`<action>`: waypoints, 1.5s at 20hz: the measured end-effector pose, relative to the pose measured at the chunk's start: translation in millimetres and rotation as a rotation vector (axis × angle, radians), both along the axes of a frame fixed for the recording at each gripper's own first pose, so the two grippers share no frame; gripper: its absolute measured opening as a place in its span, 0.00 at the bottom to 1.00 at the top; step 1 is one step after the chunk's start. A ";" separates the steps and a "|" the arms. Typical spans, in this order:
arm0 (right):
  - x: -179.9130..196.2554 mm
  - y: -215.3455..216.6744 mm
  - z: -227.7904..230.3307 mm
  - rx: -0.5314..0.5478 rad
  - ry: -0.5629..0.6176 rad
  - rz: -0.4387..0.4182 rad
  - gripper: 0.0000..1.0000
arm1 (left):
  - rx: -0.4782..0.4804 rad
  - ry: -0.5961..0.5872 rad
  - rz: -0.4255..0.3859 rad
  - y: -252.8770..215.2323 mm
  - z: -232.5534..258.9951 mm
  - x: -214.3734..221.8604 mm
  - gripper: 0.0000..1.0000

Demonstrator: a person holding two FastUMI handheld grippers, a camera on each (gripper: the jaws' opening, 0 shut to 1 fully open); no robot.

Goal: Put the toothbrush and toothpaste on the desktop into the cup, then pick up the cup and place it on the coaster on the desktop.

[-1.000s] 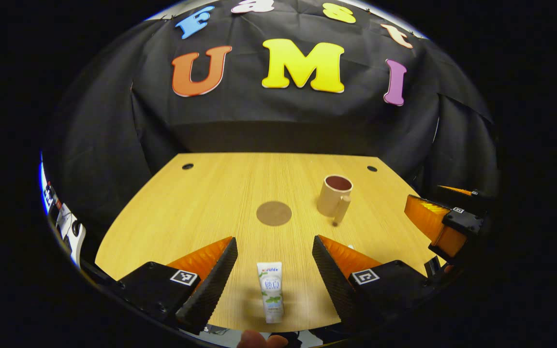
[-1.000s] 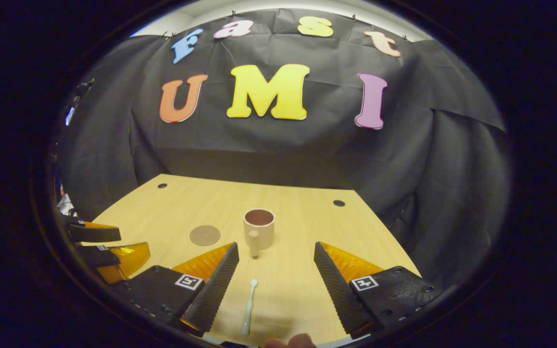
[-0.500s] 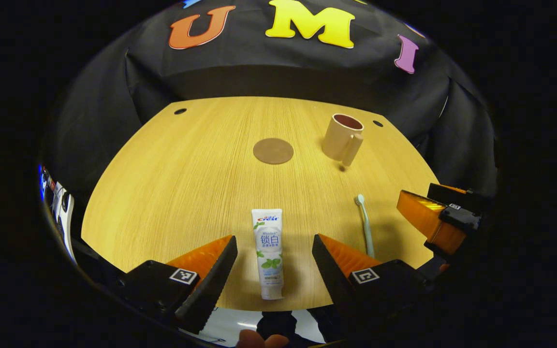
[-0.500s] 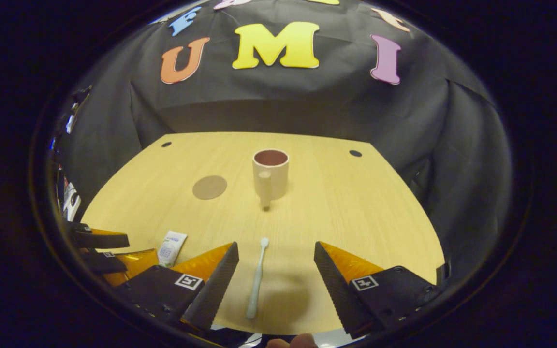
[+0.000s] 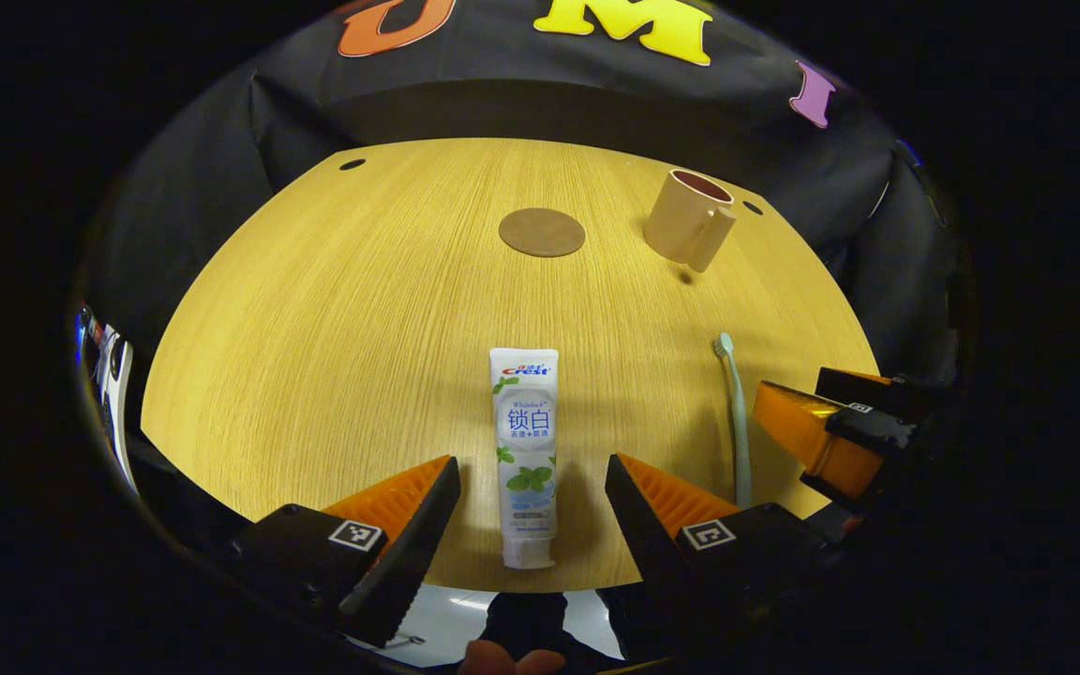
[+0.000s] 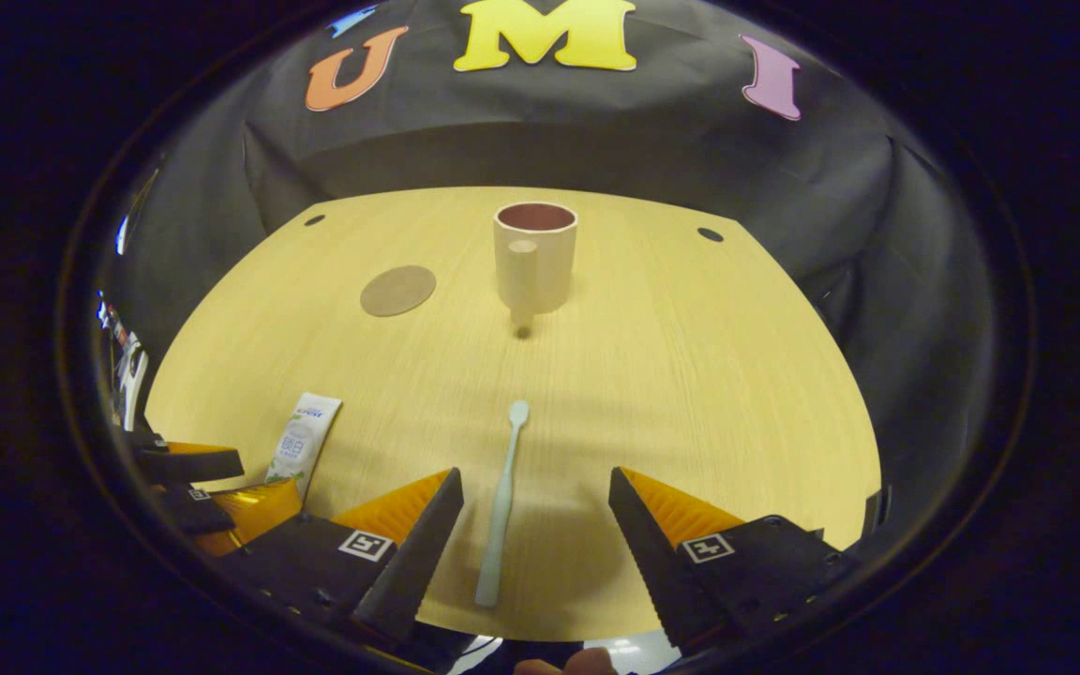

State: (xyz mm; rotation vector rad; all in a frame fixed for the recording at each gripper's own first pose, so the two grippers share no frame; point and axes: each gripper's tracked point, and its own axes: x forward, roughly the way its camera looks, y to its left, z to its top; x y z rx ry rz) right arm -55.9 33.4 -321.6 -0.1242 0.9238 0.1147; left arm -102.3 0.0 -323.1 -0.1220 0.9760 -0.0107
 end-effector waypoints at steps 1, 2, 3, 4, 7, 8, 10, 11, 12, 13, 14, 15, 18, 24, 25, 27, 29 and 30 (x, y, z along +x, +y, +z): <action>0.0 0.0 -1.2 -0.004 0.004 0.000 0.96 | 0.000 0.003 0.001 0.2 -0.4 0.5 1.00; 0.9 -0.5 -2.3 -0.007 0.011 -0.002 0.96 | 0.000 0.004 0.001 1.1 -0.8 -0.3 1.00; 2.0 -0.9 -4.9 -0.009 0.016 -0.005 0.96 | 0.001 0.006 0.000 1.2 -1.1 0.3 1.00; 2.3 -1.7 -5.9 -0.011 0.022 -0.008 0.96 | 0.003 0.006 -0.001 1.4 -1.5 0.6 1.00; 5.0 -3.0 -10.8 -0.019 0.036 -0.017 0.96 | 0.010 0.008 -0.004 2.9 -2.8 1.6 1.00; 6.2 -2.8 -11.8 -0.021 0.039 -0.017 0.96 | 0.013 0.009 -0.004 3.4 -2.8 1.5 1.00; 8.5 -1.3 -15.4 -0.026 0.047 -0.016 0.96 | 0.015 0.012 -0.003 3.2 -2.4 2.5 1.00; 9.7 0.5 -16.9 -0.026 0.053 -0.016 0.96 | 0.016 0.012 -0.002 3.5 -0.9 2.1 1.00; 11.4 2.1 -18.4 -0.026 0.060 -0.017 0.96 | 0.018 0.012 -0.001 1.9 0.1 1.4 1.00; 12.7 3.3 -21.2 -0.025 0.068 -0.018 0.96 | 0.018 0.012 0.000 2.6 -1.0 3.6 1.00; 12.5 4.3 -25.3 -0.026 0.082 -0.018 0.96 | 0.019 0.011 0.000 2.7 -0.3 5.1 1.00; 12.7 5.5 -28.6 -0.025 0.094 -0.020 0.96 | 0.023 0.009 0.001 4.0 -0.3 7.3 1.00; 15.6 8.9 -35.0 -0.016 0.119 -0.029 0.92 | 0.032 0.007 -0.004 3.6 -0.6 10.3 1.00; 18.2 15.7 -45.5 -0.012 0.166 -0.022 0.54 | 0.038 0.006 -0.003 5.0 -1.6 10.0 1.00; 19.5 17.2 -44.6 -0.009 0.163 -0.027 0.53 | 0.041 0.006 -0.004 5.1 -2.5 8.8 1.00; 20.6 19.0 -44.9 -0.013 0.164 -0.019 0.46 | 0.045 0.006 -0.002 6.3 -3.6 8.6 1.00; 20.5 21.0 -44.8 -0.019 0.166 -0.012 0.29 | 0.044 0.006 0.004 7.1 -5.2 10.1 1.00; 20.8 22.1 -45.3 -0.020 0.168 -0.008 0.18 | 0.042 0.005 0.007 7.8 -6.1 10.2 1.00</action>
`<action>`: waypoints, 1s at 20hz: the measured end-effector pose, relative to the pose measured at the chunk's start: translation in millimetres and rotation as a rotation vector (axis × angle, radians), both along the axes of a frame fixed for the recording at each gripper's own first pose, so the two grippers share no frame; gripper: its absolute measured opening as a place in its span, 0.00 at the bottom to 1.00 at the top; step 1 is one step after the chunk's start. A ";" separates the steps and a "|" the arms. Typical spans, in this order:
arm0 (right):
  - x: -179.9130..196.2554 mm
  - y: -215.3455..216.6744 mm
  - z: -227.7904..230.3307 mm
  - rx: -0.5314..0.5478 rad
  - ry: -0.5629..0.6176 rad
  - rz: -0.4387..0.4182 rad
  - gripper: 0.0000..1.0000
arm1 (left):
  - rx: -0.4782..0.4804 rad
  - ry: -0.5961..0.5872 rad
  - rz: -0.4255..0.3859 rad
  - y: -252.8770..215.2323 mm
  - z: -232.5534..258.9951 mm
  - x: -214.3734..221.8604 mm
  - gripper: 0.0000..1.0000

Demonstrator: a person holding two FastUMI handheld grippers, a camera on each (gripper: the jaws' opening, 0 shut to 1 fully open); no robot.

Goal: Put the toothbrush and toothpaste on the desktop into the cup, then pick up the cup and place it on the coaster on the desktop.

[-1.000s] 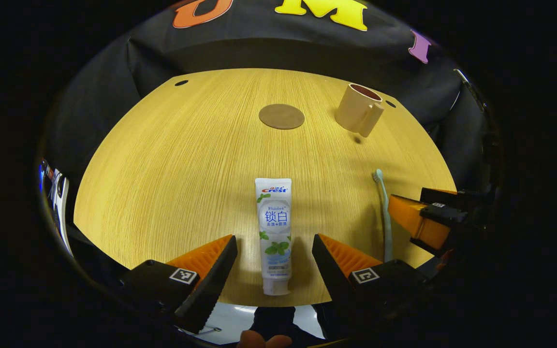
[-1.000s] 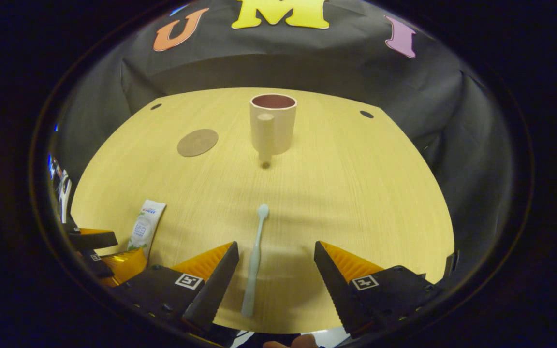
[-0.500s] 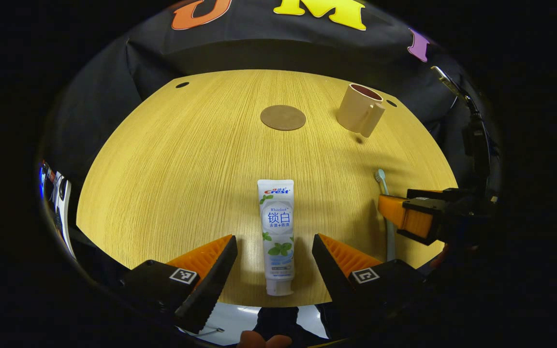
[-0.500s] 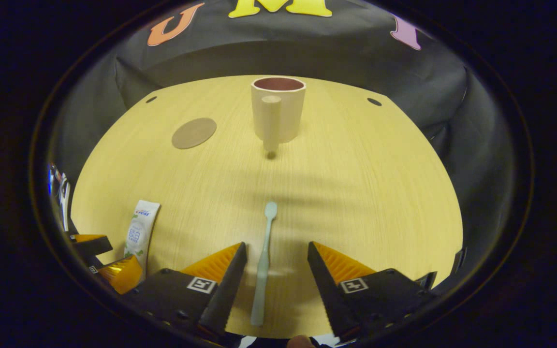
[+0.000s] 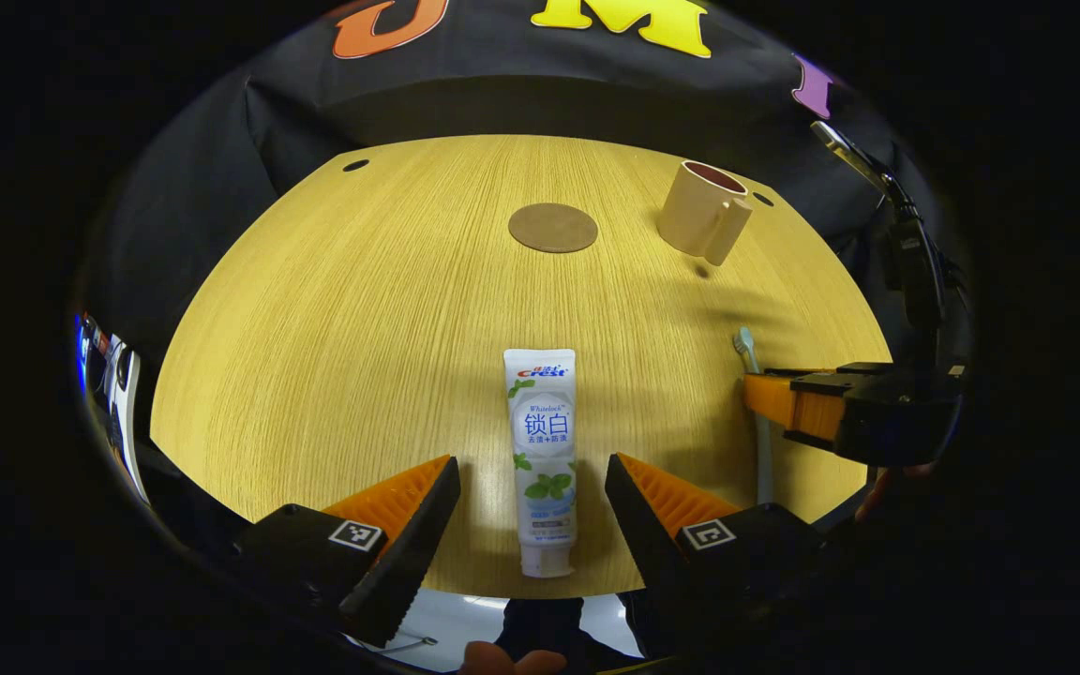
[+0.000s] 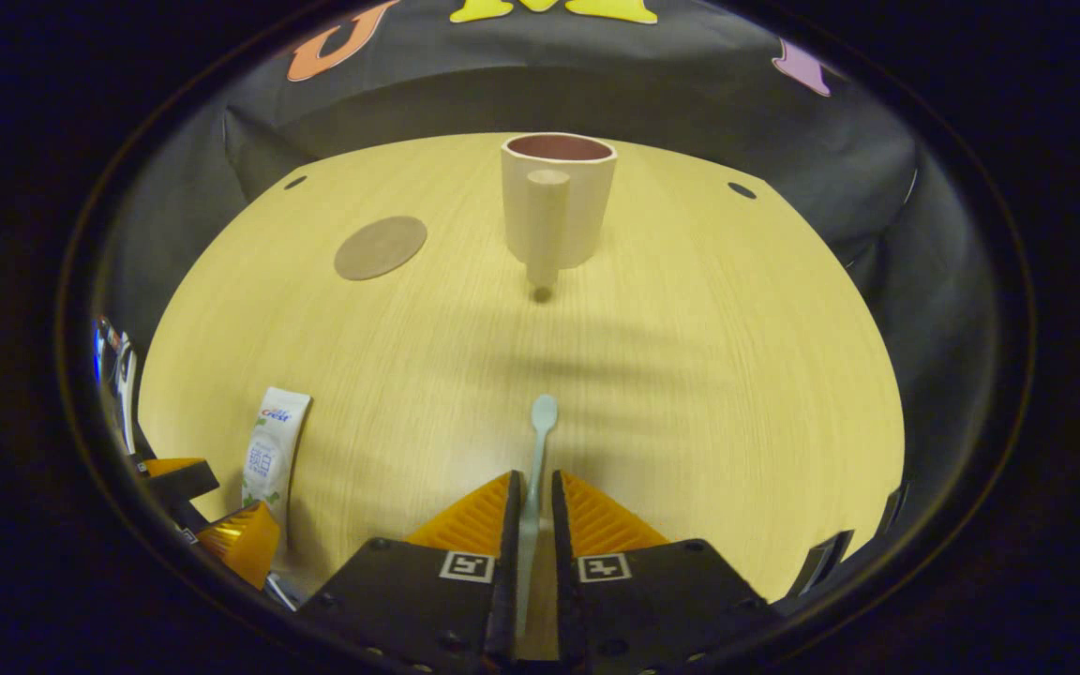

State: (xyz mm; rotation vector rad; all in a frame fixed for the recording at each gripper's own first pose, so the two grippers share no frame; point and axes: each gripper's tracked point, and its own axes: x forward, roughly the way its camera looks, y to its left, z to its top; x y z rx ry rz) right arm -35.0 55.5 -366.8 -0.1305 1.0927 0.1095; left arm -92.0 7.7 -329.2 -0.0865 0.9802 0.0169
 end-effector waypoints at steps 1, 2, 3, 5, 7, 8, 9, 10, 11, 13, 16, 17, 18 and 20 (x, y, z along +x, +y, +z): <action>-1.0 0.3 0.6 0.001 0.001 -0.001 0.14 | -0.001 0.000 0.003 0.3 -0.5 0.8 1.00; -0.2 0.1 0.7 0.003 0.003 -0.002 0.07 | -0.002 0.001 0.004 0.8 -1.5 0.6 1.00; -0.4 -0.1 -0.5 0.013 0.003 -0.007 0.07 | -0.004 0.000 0.005 0.8 -2.1 1.0 1.00; -0.6 -0.8 0.6 0.023 0.010 -0.017 0.05 | -0.015 -0.011 0.003 -1.0 -1.8 1.9 1.00; 1.1 -3.1 3.4 0.027 0.002 -0.025 0.01 | -0.011 -0.021 0.004 -1.6 -2.1 4.8 0.99; 0.7 -3.7 6.8 0.032 -0.006 -0.026 0.01 | -0.009 -0.023 0.005 -1.8 -2.9 6.3 0.99; 1.3 -4.3 9.1 0.036 -0.015 -0.027 0.04 | -0.010 -0.028 0.005 -2.8 -8.1 9.8 0.99; 1.6 -4.7 11.6 0.036 -0.021 -0.025 0.01 | -0.013 -0.034 0.003 -4.2 -9.5 12.3 0.99; 1.2 -5.4 14.4 0.039 -0.028 -0.024 0.01 | -0.014 -0.041 0.001 -4.4 -9.2 12.9 0.98; 0.8 -5.5 19.2 0.044 -0.040 -0.023 0.01 | -0.006 -0.047 -0.005 -3.8 -7.5 8.7 0.96; 0.2 -4.5 26.8 0.053 -0.058 -0.020 0.04 | 0.003 -0.050 -0.023 -6.2 -12.5 7.2 0.93; -0.7 -4.5 29.9 0.055 -0.063 -0.019 0.04 | 0.006 -0.053 -0.031 -7.1 -13.6 8.5 0.90; -1.2 -4.9 32.6 0.057 -0.067 -0.018 0.04 | 0.010 -0.057 -0.036 -6.7 -14.9 10.1 0.88; -1.8 -6.9 39.4 0.058 -0.077 -0.018 0.00 | 0.010 -0.062 -0.040 -8.1 -16.7 12.3 0.86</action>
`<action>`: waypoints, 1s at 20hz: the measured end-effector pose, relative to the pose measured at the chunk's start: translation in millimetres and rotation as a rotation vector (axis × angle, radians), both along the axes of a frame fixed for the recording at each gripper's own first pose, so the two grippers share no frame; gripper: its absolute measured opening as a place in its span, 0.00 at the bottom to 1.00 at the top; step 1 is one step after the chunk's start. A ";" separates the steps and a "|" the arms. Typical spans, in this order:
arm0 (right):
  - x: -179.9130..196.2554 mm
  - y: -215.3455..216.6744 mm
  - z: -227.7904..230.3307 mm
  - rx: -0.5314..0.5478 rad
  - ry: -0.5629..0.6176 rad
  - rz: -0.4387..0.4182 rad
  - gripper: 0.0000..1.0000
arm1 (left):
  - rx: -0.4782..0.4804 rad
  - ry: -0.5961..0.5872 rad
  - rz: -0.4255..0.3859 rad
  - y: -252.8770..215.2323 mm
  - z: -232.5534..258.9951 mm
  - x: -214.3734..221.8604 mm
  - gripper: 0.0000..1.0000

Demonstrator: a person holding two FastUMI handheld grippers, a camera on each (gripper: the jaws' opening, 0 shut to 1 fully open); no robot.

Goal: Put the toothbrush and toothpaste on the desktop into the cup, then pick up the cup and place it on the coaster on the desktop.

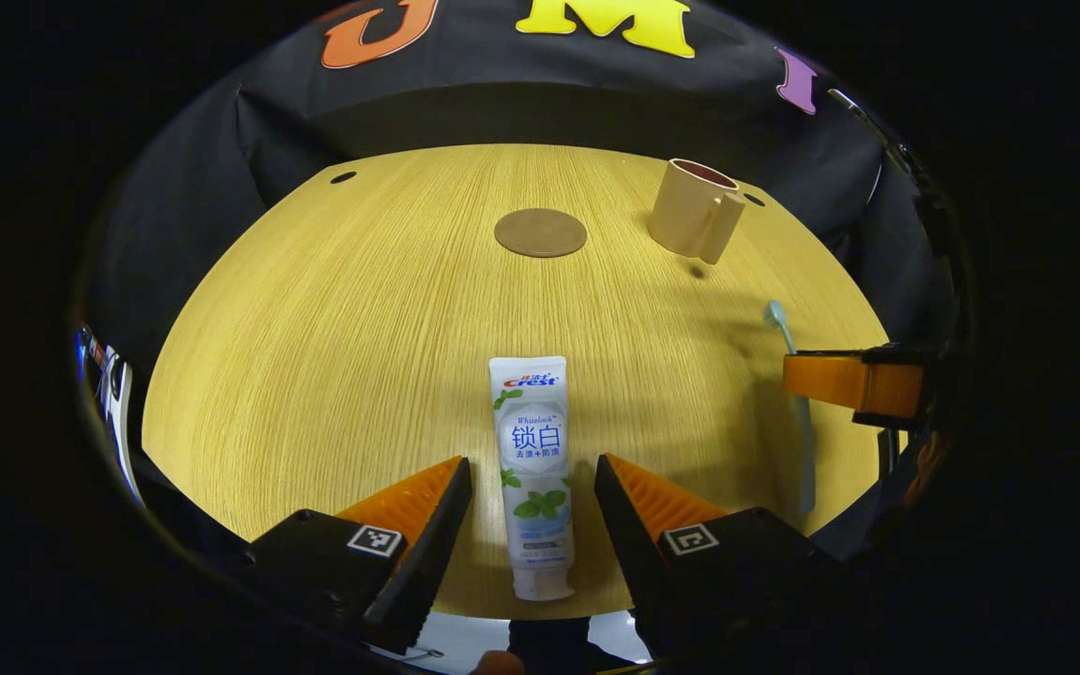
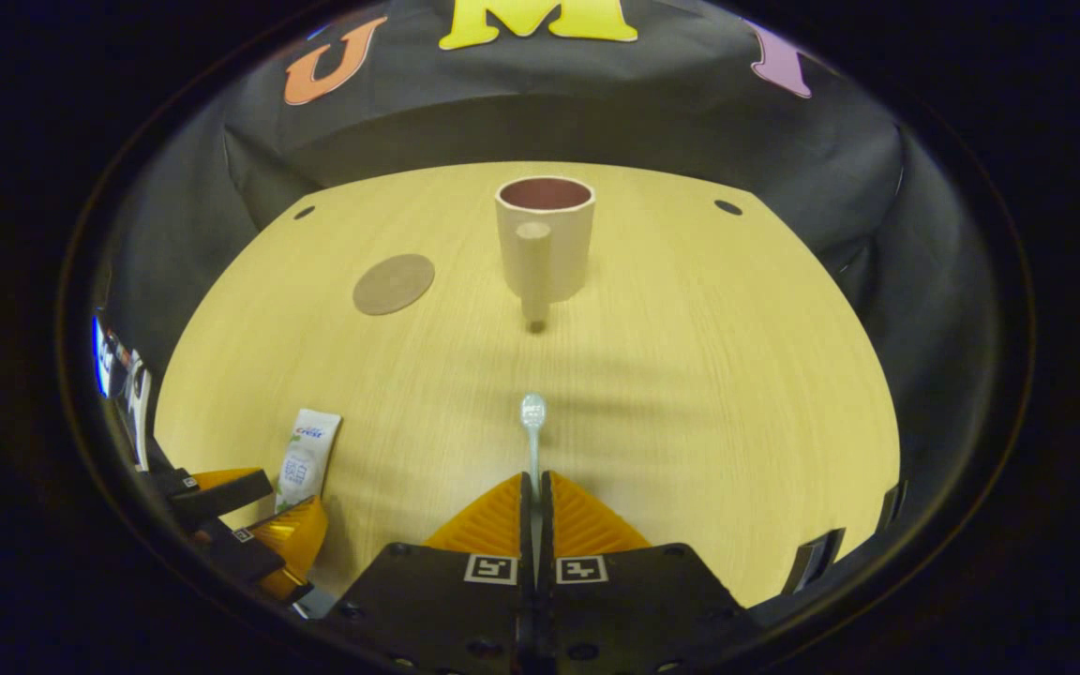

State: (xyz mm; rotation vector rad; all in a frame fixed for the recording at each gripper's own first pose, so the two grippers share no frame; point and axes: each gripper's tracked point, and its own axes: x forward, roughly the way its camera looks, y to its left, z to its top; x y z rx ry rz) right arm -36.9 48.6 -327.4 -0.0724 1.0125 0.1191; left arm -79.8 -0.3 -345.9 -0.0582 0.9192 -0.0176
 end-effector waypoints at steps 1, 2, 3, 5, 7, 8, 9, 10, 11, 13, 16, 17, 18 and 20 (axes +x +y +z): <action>-0.1 -0.9 3.3 0.001 -0.005 0.001 0.00 | -0.003 0.001 0.002 -0.4 -0.7 1.2 0.84; -0.8 -1.8 5.7 0.000 -0.006 0.001 0.04 | -0.005 0.005 0.007 0.6 -2.8 1.6 0.83; -1.9 -3.2 8.1 0.000 -0.008 0.000 0.04 | -0.007 0.011 0.012 1.6 -4.3 2.5 0.81; -3.5 -4.5 10.5 -0.001 -0.008 0.001 0.00 | -0.010 0.019 0.019 4.4 -6.1 3.0 0.79; -3.2 -7.0 14.3 0.003 -0.014 -0.009 0.04 | -0.009 0.022 0.024 6.9 -6.8 4.3 0.80; -2.7 -8.4 15.4 0.005 -0.017 -0.015 0.04 | -0.009 0.021 0.024 7.2 -7.3 3.3 0.72; -2.1 -10.3 15.9 0.006 -0.020 -0.018 0.00 | -0.007 0.020 0.022 7.5 -7.1 3.7 0.69; -0.2 -11.8 14.9 0.004 -0.024 -0.019 0.00 | -0.003 0.021 0.018 7.6 -6.9 6.9 0.67; 0.8 -12.4 16.1 0.004 -0.027 -0.019 0.00 | 0.006 0.023 0.020 8.5 -8.0 8.5 0.62; 1.1 -12.7 20.5 0.005 -0.035 -0.022 0.00 | 0.015 0.026 0.016 7.0 -7.8 4.9 0.52; 4.0 -13.5 27.0 0.004 -0.052 -0.023 0.04 | 0.020 0.031 0.015 8.0 -7.1 5.3 0.48; 5.3 -13.9 29.4 0.005 -0.058 -0.023 0.04 | 0.022 0.032 0.013 8.5 -6.8 5.8 0.46; 6.6 -13.7 33.1 0.010 -0.066 -0.022 0.04 | 0.027 0.029 0.000 7.1 -6.2 5.5 0.45; 8.8 -12.9 42.7 0.019 -0.089 -0.014 0.04 | 0.027 0.012 -0.019 6.2 -1.9 7.0 0.41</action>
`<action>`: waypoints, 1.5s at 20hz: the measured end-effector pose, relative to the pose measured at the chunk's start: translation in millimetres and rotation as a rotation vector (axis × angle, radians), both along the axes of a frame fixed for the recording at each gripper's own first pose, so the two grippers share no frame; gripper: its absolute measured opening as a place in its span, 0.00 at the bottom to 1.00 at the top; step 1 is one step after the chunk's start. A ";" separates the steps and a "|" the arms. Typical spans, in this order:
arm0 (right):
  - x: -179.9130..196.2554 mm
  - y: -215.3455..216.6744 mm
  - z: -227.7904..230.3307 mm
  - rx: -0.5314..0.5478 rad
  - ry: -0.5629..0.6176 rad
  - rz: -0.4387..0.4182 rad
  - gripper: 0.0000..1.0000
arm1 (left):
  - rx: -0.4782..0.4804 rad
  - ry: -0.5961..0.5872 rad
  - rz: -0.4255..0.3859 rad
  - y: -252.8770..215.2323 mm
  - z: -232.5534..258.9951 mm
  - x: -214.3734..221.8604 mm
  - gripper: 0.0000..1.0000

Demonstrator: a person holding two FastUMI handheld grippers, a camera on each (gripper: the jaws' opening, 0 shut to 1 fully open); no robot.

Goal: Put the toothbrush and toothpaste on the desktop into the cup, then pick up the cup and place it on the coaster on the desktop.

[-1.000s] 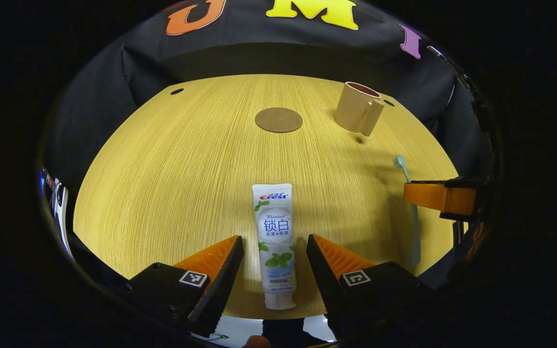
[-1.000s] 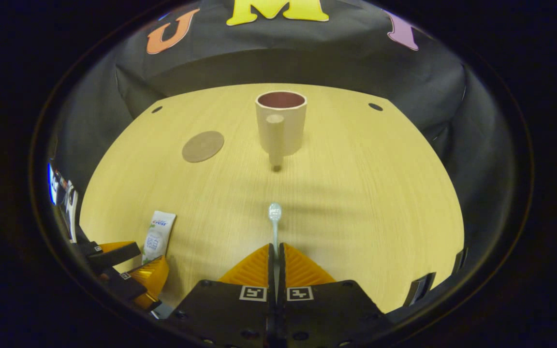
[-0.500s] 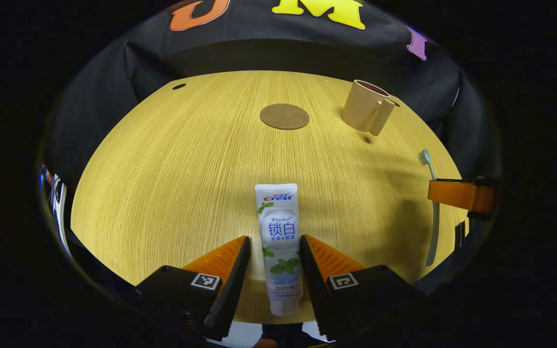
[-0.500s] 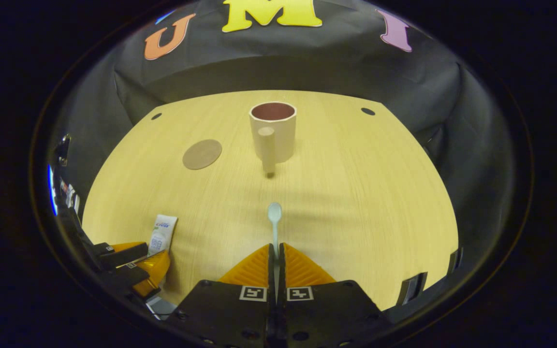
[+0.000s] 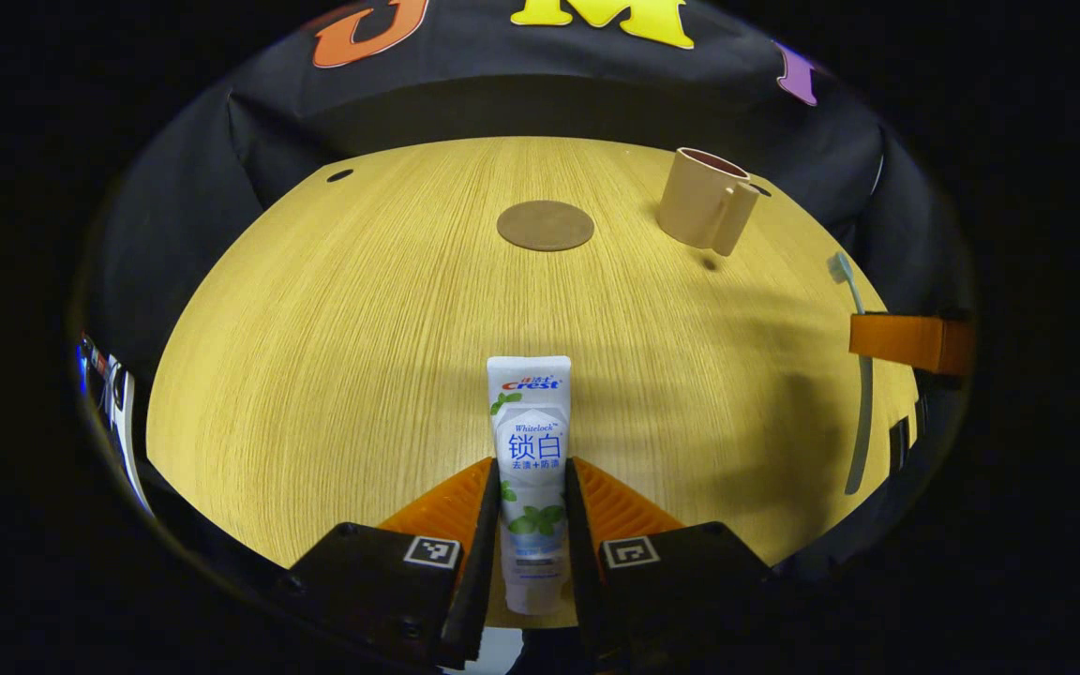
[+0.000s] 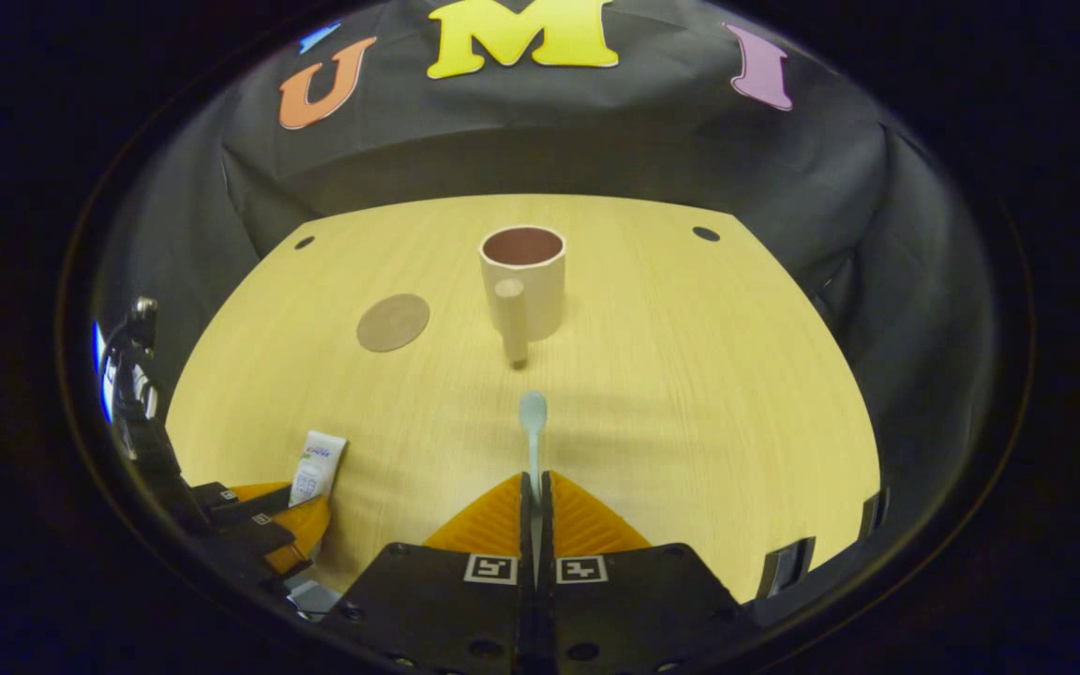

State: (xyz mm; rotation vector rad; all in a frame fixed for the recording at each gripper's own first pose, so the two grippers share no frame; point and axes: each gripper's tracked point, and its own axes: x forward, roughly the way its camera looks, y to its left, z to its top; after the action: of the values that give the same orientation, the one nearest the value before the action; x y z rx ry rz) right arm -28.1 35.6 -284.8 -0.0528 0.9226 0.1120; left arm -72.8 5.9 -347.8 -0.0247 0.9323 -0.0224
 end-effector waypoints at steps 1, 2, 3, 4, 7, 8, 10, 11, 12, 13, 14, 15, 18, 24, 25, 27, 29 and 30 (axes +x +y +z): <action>1.6 -0.6 4.7 0.000 -0.015 0.006 0.01 | -0.006 -0.013 -0.005 -0.7 2.6 -0.3 0.40; 3.5 -1.2 9.8 -0.004 -0.030 0.013 0.00 | -0.010 -0.027 -0.011 -1.4 6.5 -0.6 0.39; 4.5 -1.4 14.2 -0.004 -0.044 0.018 0.01 | -0.014 -0.045 -0.012 -1.3 11.2 1.2 0.46; 5.9 -1.1 19.6 -0.001 -0.055 0.020 0.01 | -0.019 -0.065 -0.015 -1.8 15.7 0.3 0.39; 9.7 0.9 31.1 0.010 -0.078 0.019 0.00 | -0.033 -0.124 -0.020 -2.2 30.4 3.8 0.36; 11.3 1.5 35.6 0.011 -0.090 0.023 0.00 | -0.036 -0.147 -0.021 -1.2 35.3 1.6 0.36; 13.8 1.8 43.8 0.009 -0.110 0.032 0.04 | -0.041 -0.191 -0.023 -0.5 46.9 6.1 0.35; 15.1 1.9 49.2 0.008 -0.121 0.036 0.01 | -0.045 -0.213 -0.022 -2.0 51.6 9.7 0.35; 16.9 2.1 54.3 0.007 -0.134 0.040 0.01 | -0.048 -0.232 -0.022 -2.3 56.9 11.4 0.35; 19.6 3.1 60.4 0.005 -0.151 0.046 0.01 | -0.051 -0.254 -0.018 -2.0 63.7 11.8 0.35; 24.5 3.3 68.6 0.001 -0.177 0.052 0.01 | -0.057 -0.275 -0.012 -1.6 71.9 13.5 0.35; 31.2 3.9 77.2 0.002 -0.204 0.057 0.00 | -0.062 -0.295 -0.008 -0.6 78.2 16.7 0.35; 56.7 4.8 101.3 0.014 -0.281 0.059 0.00 | -0.058 -0.360 0.006 3.9 107.0 29.1 0.35; 132.0 14.4 140.5 0.079 -0.400 0.030 0.01 | -0.030 -0.444 0.073 20.6 154.1 48.8 0.35; 146.2 17.6 147.5 0.093 -0.424 0.026 0.01 | -0.020 -0.454 0.082 23.7 160.1 51.5 0.35; 172.3 24.8 158.8 0.125 -0.470 0.025 0.00 | -0.002 -0.474 0.101 30.6 173.2 55.0 0.35; 196.7 32.9 160.8 0.155 -0.504 0.026 0.00 | 0.010 -0.489 0.124 37.5 181.1 59.1 0.35; 206.6 36.8 157.5 0.170 -0.510 0.029 0.00 | 0.017 -0.497 0.132 40.3 183.8 60.0 0.35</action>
State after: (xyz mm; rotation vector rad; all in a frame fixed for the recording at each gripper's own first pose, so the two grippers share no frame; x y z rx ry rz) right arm 178.5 72.5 -127.3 0.0622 0.4005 0.1930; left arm -12.8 46.1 -163.9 -0.0615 0.4328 0.0980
